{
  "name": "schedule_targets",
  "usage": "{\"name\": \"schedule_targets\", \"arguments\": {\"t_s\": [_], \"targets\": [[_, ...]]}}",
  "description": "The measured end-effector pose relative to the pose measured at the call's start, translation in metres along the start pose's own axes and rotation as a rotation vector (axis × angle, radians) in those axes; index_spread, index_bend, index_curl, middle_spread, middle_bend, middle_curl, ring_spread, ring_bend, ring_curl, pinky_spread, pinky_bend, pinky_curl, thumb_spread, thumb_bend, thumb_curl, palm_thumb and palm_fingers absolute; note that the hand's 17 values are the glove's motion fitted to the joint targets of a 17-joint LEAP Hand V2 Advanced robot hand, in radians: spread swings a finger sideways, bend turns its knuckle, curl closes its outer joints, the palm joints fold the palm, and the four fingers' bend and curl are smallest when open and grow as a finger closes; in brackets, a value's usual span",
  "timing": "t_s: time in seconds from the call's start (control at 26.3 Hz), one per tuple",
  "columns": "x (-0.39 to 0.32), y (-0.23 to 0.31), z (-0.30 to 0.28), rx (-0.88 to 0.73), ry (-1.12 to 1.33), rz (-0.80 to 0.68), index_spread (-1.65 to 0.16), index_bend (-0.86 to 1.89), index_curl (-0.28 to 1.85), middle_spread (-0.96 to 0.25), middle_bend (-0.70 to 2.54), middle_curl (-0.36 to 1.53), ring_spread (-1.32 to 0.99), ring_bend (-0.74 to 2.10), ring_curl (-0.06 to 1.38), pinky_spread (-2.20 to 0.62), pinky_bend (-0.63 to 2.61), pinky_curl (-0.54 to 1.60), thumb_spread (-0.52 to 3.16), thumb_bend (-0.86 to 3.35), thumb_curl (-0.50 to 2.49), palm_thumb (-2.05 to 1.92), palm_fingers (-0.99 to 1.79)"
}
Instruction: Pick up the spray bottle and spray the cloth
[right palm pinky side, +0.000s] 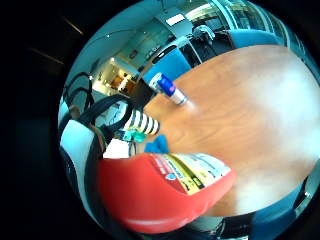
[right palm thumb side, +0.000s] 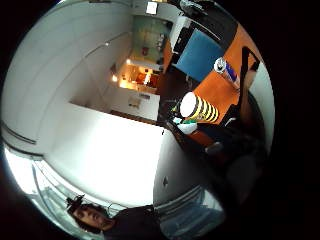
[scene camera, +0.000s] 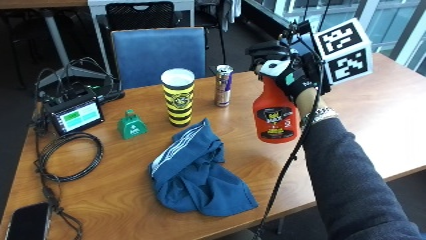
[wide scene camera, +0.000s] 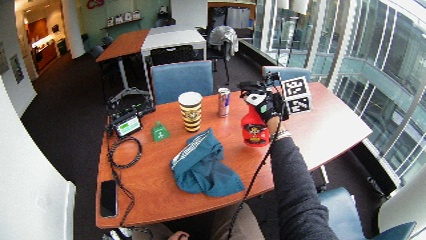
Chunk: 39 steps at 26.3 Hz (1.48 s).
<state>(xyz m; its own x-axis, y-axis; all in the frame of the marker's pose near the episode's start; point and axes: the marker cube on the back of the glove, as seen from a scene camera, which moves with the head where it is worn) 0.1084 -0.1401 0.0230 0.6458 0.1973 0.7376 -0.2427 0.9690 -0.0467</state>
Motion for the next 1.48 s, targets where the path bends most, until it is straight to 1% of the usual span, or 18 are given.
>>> {"name": "schedule_targets", "arguments": {"t_s": [0.08,0.3,0.46,0.72,0.95,1.1,1.18,1.33,1.48], "targets": [[-0.012,-0.002,-0.007,-0.037,0.038,-0.03,-0.3,0.27,0.54,-0.23,0.52,0.5,-0.23,0.55,0.46,-0.33,0.43,0.41,0.15,-0.03,0.71,1.02,1.36],[-0.037,-0.005,-0.026,-0.077,0.135,-0.125,-0.3,0.28,0.54,-0.23,0.53,0.5,-0.23,0.55,0.46,-0.34,0.43,0.41,0.14,-0.04,0.72,1.01,1.37],[-0.038,-0.012,-0.034,-0.078,0.198,-0.131,-0.3,0.26,0.54,-0.23,0.52,0.5,-0.22,0.6,0.47,-0.34,0.41,0.41,0.14,-0.03,0.72,1.02,1.38],[-0.062,-0.01,-0.03,-0.258,0.428,-0.204,-0.3,0.25,0.55,-0.23,0.53,0.5,-0.22,0.61,0.47,-0.32,0.41,0.4,0.16,-0.04,0.73,1.01,1.36],[-0.067,0.009,0.0,-0.45,0.634,-0.241,-0.3,0.26,0.56,-0.23,0.54,0.51,-0.22,0.59,0.47,-0.31,0.41,0.4,0.17,-0.04,0.73,1.01,1.36],[-0.053,0.036,0.044,-0.655,0.823,-0.258,-0.3,0.26,0.56,-0.23,0.54,0.51,-0.22,0.59,0.47,-0.31,0.42,0.4,0.18,-0.03,0.74,1.01,1.36],[-0.044,0.046,0.062,-0.722,0.905,-0.252,-0.3,0.26,0.56,-0.23,0.54,0.51,-0.22,0.59,0.47,-0.31,0.42,0.4,0.18,-0.03,0.74,1.01,1.36],[-0.027,0.058,0.084,-0.787,1.045,-0.234,-0.3,0.26,0.56,-0.23,0.54,0.51,-0.23,0.59,0.47,-0.31,0.42,0.39,0.19,-0.03,0.74,1.01,1.36],[-0.012,0.068,0.104,-0.816,1.152,-0.236,-0.3,0.26,0.57,-0.23,0.54,0.51,-0.23,0.59,0.47,-0.31,0.42,0.39,0.19,-0.03,0.74,1.01,1.36]]}}
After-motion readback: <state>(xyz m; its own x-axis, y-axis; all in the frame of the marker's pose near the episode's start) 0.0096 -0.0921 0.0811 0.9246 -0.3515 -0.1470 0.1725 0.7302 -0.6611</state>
